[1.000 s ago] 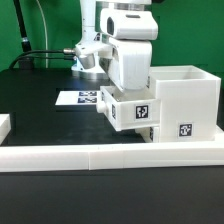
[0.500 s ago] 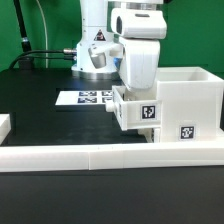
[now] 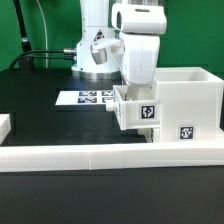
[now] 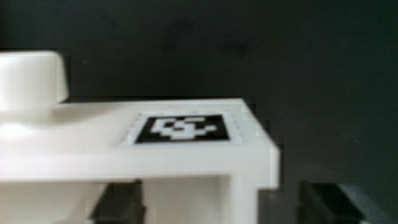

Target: Assemble drawer

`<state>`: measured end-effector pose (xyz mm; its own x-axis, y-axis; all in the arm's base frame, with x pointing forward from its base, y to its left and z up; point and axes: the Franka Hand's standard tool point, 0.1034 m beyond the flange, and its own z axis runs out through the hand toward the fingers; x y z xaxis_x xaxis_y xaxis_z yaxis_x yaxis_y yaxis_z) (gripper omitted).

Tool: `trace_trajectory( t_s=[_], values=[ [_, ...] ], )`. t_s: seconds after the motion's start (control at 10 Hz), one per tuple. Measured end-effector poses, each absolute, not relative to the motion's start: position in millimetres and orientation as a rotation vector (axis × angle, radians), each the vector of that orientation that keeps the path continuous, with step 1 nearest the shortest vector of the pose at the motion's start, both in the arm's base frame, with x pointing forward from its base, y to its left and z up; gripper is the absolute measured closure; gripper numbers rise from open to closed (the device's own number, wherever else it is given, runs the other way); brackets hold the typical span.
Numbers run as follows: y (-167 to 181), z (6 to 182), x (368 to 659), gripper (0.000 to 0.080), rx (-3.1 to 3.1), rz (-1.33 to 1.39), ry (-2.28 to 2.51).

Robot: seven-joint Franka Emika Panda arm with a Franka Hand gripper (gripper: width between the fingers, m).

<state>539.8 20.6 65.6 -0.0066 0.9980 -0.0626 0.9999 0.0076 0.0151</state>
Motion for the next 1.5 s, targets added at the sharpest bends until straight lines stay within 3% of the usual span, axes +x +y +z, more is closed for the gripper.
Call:
trace_trajectory(
  t_s=[0.1,0.2,0.3,0.6,0.8,1.1,1.5],
  values=[
    [19.9,70.3,539.9,0.0221,2.175,-0.062,2.190],
    [18.1,76.6,540.3,0.0221,2.177,-0.076,2.187],
    [15.0,84.5,541.2,0.0165,2.176,-0.084,2.184],
    [-19.6,105.3,540.7,0.0151,2.087,-0.139,2.271],
    [-48.3,100.6,538.6,0.0151,2.060,-0.163,2.317],
    [-51.6,99.0,537.7,0.0151,2.052,-0.152,2.342],
    [-62.1,69.8,535.0,0.0151,2.198,0.023,2.485]
  ],
)
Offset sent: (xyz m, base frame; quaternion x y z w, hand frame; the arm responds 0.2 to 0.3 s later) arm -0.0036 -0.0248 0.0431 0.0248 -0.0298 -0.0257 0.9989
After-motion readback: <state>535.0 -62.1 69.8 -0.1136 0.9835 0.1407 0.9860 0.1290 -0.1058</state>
